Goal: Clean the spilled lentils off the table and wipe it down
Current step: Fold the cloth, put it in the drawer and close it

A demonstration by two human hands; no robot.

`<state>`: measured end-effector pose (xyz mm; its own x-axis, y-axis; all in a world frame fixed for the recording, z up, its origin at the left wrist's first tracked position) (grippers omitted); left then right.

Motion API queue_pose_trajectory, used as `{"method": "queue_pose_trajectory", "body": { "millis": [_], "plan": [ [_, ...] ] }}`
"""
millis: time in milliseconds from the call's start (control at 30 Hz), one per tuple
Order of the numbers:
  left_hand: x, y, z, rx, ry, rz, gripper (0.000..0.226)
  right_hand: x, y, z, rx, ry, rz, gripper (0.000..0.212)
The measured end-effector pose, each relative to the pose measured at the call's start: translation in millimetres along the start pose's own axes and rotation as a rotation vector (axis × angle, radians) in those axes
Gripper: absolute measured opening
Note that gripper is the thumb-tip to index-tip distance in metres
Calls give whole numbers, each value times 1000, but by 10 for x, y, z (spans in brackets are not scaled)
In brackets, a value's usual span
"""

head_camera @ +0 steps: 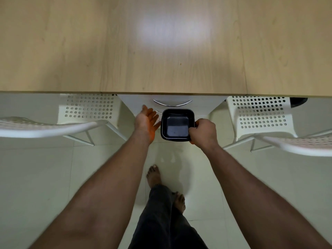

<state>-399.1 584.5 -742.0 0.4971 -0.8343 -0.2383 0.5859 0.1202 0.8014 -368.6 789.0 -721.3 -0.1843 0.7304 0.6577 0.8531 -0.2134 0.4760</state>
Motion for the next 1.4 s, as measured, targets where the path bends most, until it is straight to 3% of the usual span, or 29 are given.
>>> {"method": "queue_pose_trajectory", "body": {
  "millis": [100,233,467,733,833,967,1200,1400],
  "plan": [
    [77,310,31,20,-455,8,32,74,135,-99,-1,-31,-7,26],
    [179,765,209,-23,-686,-87,25,243,322,-336,4,-60,-36,25],
    [115,1273,861,-252,-886,-213,28,734,535,-1018,81,-53,-40,20],
    [-200,1366,1676,-406,-1034,-192,31,1183,422,-1843,153,-8,21,16],
    [-369,1343,1971,-451,-1067,-187,31,1335,346,-2105,159,25,84,4],
    [-608,1266,2268,-509,-1114,-164,32,1499,146,-2319,159,69,136,9],
    [-992,935,2539,-520,-1183,-103,31,1643,-453,-2524,157,116,77,6],
    [-1321,570,2772,-485,-1245,-31,29,1671,-1038,-2631,137,-15,21,3]
  ]
}}
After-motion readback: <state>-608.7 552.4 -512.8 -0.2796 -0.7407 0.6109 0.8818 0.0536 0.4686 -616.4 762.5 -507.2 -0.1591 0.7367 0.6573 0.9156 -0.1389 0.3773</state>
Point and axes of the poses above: each hand's wrist, its own y-axis away from the middle knuckle, its own x-axis out of the back of the hand, z = x × y, the point moved 1 cm from there along -y, towards the middle knuckle, and after that the axes turned 5 degrees about -y, right-handed, at the moved point
